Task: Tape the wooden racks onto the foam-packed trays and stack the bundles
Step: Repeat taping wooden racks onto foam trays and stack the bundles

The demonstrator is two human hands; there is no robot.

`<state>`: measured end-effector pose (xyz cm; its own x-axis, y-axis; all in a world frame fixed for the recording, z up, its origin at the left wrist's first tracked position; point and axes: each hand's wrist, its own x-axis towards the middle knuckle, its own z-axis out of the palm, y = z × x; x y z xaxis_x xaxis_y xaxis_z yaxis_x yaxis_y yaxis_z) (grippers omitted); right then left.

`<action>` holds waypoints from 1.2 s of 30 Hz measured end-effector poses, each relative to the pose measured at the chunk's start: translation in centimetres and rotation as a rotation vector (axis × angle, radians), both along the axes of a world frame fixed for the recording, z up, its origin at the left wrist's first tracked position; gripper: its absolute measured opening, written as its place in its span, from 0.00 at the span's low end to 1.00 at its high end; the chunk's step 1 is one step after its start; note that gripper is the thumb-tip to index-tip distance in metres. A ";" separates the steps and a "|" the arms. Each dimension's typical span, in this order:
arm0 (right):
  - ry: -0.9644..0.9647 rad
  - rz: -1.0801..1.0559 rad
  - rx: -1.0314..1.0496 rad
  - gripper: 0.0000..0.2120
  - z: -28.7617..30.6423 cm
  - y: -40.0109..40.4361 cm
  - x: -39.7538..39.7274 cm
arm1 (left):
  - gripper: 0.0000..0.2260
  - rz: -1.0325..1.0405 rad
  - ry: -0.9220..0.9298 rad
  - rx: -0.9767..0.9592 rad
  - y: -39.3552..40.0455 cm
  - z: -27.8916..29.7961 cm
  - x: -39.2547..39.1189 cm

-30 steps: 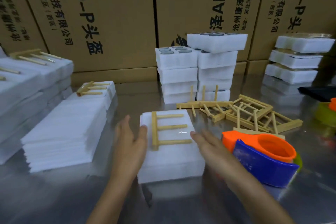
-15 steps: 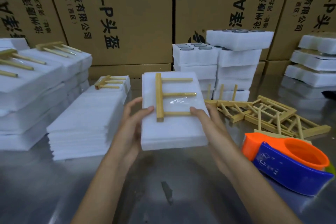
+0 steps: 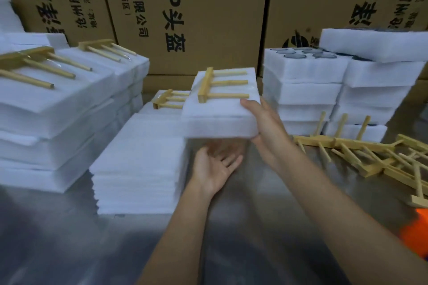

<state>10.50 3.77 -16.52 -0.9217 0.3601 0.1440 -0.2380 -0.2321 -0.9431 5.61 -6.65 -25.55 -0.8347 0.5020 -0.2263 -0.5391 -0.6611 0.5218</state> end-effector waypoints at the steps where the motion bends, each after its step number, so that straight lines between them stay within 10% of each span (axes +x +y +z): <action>1: -0.003 0.014 -0.018 0.14 0.4 -0.8 -2.1 | 0.07 -0.020 -0.037 0.005 0.0 -0.1 -0.5; 10: -0.079 0.192 -0.174 0.20 2.8 -5.7 -17.5 | 0.08 -0.143 -0.006 -0.030 0.7 -1.6 -2.4; 16: -0.391 0.193 0.341 0.33 -0.3 -6.1 -20.3 | 0.08 -0.157 0.028 -0.082 1.0 -1.9 -2.5; 23: -0.434 0.148 0.336 0.32 -1.3 -3.8 -17.5 | 0.07 -0.173 0.077 -0.082 0.9 -1.7 -2.3; 32: 0.061 -0.632 1.206 0.15 4.5 5.2 -9.1 | 0.09 -0.149 0.035 -0.072 0.7 -1.0 -2.1; 36: -0.357 -0.804 1.420 0.23 7.9 11.9 -7.0 | 0.10 -0.137 0.031 -0.081 0.7 -1.1 -2.0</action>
